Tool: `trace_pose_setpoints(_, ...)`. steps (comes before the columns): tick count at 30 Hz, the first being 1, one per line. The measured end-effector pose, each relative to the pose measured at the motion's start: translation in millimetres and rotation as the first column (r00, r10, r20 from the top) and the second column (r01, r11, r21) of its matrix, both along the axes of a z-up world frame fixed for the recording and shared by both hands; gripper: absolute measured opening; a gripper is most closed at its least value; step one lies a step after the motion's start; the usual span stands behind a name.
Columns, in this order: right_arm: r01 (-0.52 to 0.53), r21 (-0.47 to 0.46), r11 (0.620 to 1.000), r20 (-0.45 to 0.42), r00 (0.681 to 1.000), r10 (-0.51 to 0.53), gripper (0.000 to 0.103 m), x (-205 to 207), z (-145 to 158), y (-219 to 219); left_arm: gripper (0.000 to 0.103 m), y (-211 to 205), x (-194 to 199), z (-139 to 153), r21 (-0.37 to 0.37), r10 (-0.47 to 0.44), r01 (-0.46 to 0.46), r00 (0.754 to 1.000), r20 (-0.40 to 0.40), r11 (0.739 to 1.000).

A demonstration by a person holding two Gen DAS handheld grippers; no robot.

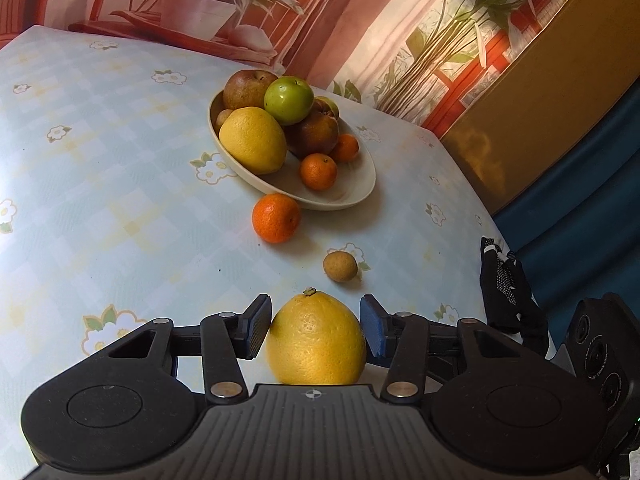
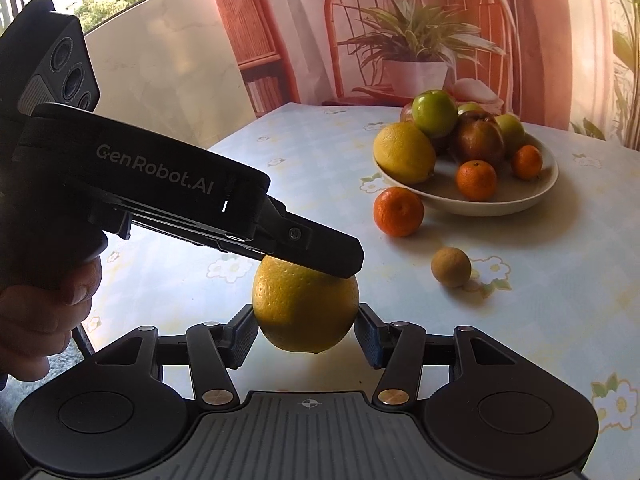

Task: Organize fruits
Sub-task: 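Carry the grapefruit with both tools and lower it onto the plate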

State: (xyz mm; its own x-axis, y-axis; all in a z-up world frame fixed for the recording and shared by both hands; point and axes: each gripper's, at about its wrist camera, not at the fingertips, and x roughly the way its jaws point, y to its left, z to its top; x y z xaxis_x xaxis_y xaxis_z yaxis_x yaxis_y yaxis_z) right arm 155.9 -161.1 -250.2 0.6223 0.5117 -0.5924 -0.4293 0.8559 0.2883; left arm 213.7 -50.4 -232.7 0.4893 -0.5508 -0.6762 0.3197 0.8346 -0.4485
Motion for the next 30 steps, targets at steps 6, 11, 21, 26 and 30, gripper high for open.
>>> trace_pose_setpoints(6, 0.016, -0.015, 1.0, 0.063, 0.998, -0.015, 0.049, 25.3, 32.4, -19.0, 0.051, -17.9, 22.7, 34.0, 0.006, -0.023, 0.023, 0.995, 0.093, 1.0)
trace_pose_setpoints(11, 0.028, -0.024, 0.999, 0.111, 0.994, -0.026, 0.049, 53.5, 56.5, -40.5, 0.051, -35.4, 49.9, 57.9, 0.003, -0.051, 0.051, 0.987, 0.151, 0.999)
trace_pose_setpoints(21, 0.061, -0.062, 0.996, 0.076, 0.996, -0.056, 0.049, 108.7, 42.4, -82.5, 0.051, -84.0, 105.9, 47.0, 0.041, -0.111, 0.106, 0.987, 0.12, 0.993)
trace_pose_setpoints(26, 0.062, -0.07, 0.996, 0.041, 0.997, -0.059, 0.049, 127.5, 25.6, -97.9, 0.051, -98.9, 126.8, 34.1, 0.054, -0.125, 0.12, 0.987, 0.096, 0.991)
trace_pose_setpoints(30, 0.06, -0.077, 0.995, 0.022, 0.998, -0.058, 0.049, 139.6, 14.4, -103.3, 0.051, -107.0, 141.5, 25.5, 0.059, -0.121, 0.116, 0.99, 0.072, 0.991)
